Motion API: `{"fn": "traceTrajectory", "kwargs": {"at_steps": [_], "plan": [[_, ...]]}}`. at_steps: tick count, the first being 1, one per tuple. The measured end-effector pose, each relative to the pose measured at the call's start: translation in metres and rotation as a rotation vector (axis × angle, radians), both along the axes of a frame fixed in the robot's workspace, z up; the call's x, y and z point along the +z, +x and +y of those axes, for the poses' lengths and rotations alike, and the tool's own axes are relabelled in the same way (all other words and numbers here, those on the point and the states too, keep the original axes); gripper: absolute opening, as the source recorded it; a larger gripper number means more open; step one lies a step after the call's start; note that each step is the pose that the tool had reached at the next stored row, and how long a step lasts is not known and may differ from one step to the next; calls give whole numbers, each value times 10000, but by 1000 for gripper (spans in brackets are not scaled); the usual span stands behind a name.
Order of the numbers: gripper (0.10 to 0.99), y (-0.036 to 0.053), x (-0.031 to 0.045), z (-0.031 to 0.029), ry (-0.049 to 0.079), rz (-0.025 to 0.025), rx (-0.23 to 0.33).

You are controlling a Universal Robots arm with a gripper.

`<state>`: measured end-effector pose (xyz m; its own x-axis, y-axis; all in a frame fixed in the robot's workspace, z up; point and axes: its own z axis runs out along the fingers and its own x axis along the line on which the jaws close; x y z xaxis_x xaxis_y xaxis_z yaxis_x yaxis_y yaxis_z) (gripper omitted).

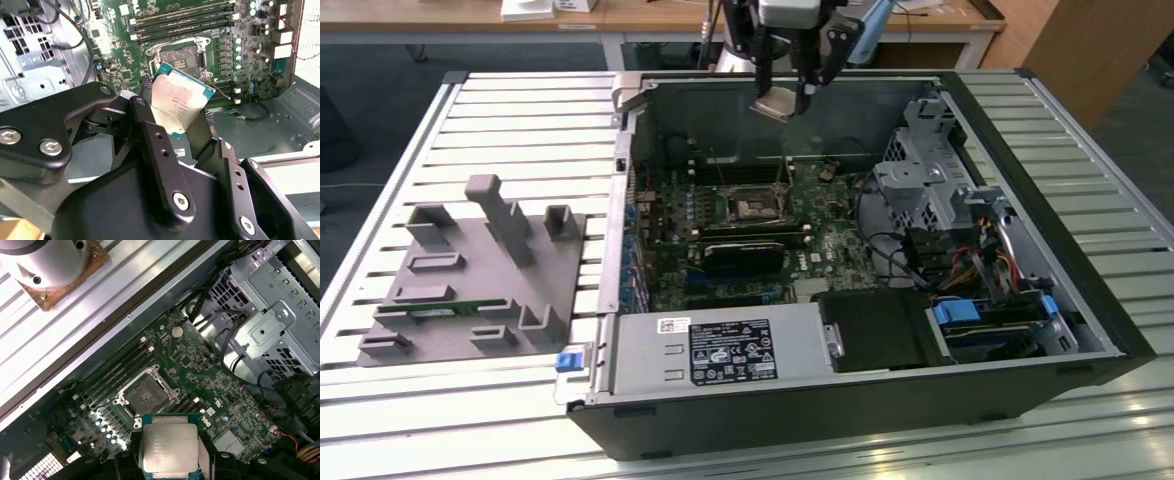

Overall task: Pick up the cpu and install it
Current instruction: 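Place the cpu into insertion slot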

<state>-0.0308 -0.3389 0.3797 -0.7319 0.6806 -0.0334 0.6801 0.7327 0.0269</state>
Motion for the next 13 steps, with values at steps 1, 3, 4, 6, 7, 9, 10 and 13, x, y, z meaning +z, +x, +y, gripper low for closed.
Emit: {"fn": "traceTrajectory", "kwargs": {"at_steps": [1,3,4,6,7,9,10,13], "plan": [[525,0,-2,0,0,0,-143],[525,-1,-6,0,0,0,-427],[525,-2,-8,1,0,0,-562],[525,-3,-12,1,0,0,-817],[525,-3,-14,2,-1,0,-938],[525,-5,-18,2,0,0,-1175],[525,-6,-19,2,-1,1,-1293],[525,-8,-25,3,-1,1,-1643]]}}
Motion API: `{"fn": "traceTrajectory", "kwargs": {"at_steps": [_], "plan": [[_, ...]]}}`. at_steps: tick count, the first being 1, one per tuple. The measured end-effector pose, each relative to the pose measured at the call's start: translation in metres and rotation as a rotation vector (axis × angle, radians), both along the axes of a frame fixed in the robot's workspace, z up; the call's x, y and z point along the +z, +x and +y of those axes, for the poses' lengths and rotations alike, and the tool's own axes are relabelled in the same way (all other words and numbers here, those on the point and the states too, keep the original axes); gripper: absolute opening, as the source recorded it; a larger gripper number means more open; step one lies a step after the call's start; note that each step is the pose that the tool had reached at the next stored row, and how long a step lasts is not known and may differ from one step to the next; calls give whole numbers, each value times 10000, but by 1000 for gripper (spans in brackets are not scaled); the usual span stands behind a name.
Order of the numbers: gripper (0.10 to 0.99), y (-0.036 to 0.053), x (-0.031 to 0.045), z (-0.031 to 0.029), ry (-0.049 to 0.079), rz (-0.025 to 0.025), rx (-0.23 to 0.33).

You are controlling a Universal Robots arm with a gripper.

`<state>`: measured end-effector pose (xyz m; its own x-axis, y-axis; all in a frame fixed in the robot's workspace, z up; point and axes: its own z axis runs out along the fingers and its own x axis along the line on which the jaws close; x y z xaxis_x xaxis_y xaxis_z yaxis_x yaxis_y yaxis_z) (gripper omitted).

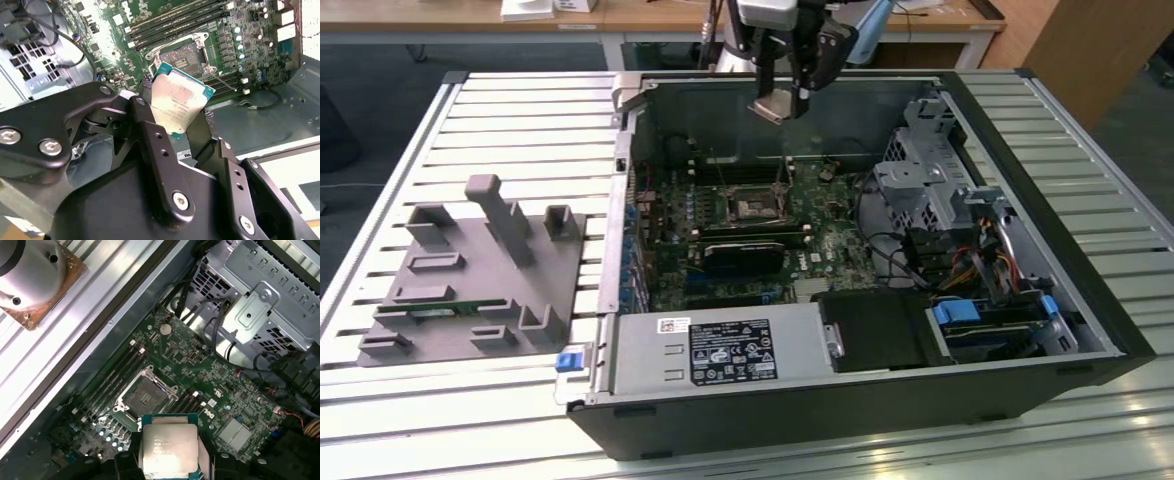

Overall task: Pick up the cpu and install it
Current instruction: 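Place the cpu into insertion slot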

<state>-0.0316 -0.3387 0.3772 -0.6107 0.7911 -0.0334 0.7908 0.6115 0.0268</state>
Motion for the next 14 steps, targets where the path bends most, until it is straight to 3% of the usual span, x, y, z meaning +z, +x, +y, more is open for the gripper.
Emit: {"fn": "traceTrajectory", "kwargs": {"at_steps": [14], "plan": [[525,-14,-24,0,0,0,-1483]]}}
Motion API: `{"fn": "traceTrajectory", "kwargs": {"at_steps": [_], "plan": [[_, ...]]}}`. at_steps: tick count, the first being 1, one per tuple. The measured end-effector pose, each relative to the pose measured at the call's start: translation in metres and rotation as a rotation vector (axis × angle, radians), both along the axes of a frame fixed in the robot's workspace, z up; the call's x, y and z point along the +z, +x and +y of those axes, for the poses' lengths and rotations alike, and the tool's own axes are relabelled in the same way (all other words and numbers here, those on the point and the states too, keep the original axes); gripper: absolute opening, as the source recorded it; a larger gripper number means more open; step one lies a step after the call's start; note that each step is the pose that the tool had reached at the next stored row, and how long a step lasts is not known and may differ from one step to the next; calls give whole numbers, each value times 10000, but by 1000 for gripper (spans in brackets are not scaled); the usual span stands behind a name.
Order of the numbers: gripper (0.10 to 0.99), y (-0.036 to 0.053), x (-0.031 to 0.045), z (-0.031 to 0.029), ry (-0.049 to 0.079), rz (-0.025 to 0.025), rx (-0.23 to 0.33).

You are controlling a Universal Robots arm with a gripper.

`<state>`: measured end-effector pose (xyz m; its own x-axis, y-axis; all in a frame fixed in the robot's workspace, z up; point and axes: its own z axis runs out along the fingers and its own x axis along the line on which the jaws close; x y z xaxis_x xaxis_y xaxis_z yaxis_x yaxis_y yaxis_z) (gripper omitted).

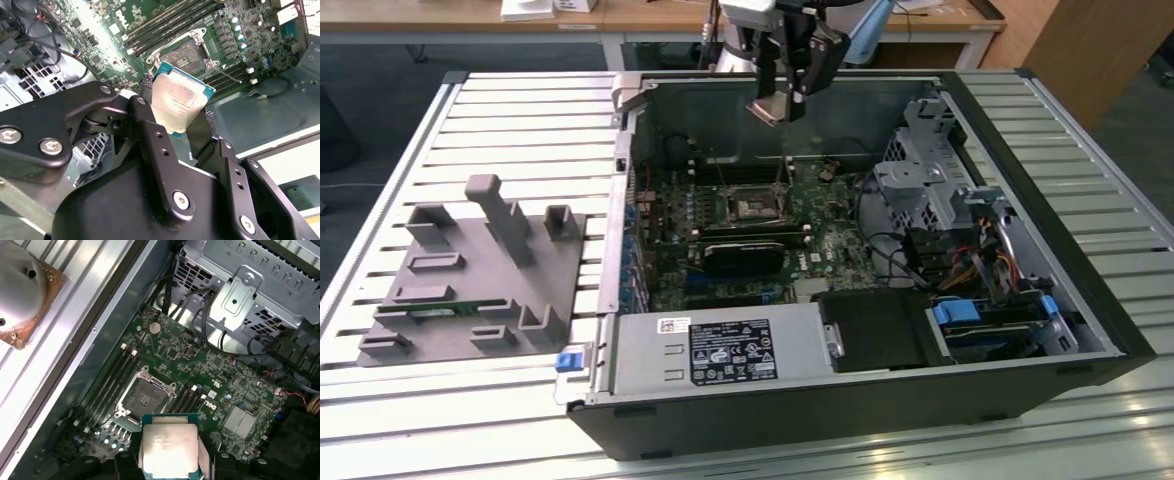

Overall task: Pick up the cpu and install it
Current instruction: 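Place the cpu into insertion slot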

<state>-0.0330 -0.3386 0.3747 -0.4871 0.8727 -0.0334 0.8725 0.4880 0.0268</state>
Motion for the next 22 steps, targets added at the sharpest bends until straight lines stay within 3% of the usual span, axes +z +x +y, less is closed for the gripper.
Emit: {"fn": "traceTrajectory", "kwargs": {"at_steps": [22], "plan": [[525,-26,-35,0,-1,0,-2089]]}}
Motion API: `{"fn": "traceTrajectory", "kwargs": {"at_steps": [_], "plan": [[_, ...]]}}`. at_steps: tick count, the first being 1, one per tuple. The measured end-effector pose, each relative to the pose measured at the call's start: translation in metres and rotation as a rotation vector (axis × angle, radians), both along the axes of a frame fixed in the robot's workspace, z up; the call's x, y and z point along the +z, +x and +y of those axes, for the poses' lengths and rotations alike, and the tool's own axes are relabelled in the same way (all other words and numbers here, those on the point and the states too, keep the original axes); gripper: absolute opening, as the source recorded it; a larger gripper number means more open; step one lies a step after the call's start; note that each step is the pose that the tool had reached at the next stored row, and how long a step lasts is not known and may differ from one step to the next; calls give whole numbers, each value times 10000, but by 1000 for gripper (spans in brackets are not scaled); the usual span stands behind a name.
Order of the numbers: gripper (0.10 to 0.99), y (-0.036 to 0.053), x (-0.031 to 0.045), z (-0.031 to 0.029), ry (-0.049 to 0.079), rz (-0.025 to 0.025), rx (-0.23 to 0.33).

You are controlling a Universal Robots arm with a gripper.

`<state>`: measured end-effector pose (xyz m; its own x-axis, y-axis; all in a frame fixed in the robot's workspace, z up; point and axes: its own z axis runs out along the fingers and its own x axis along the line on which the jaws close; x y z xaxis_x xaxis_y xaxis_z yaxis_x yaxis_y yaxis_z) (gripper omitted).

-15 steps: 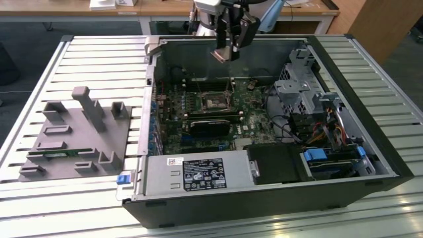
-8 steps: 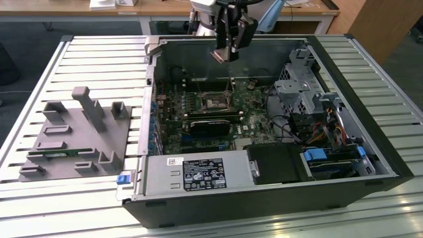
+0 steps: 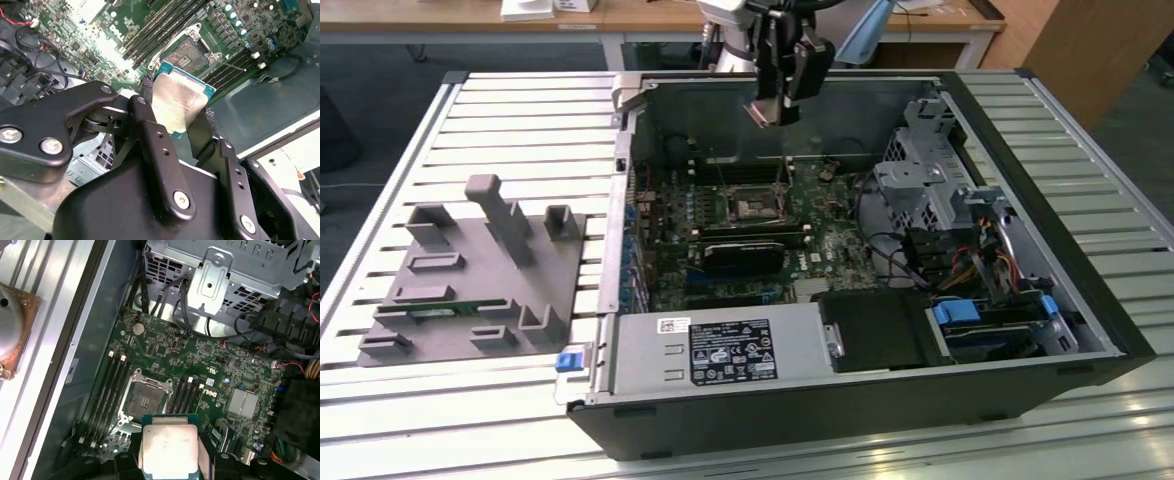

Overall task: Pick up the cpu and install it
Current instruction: 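Place the cpu into insertion slot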

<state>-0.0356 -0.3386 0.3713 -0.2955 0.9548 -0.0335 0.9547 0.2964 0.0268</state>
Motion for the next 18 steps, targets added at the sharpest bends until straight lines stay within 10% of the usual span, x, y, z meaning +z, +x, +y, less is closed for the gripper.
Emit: {"fn": "traceTrajectory", "kwargs": {"at_steps": [18], "plan": [[525,-45,-72,2,1,-1,-2152]]}}
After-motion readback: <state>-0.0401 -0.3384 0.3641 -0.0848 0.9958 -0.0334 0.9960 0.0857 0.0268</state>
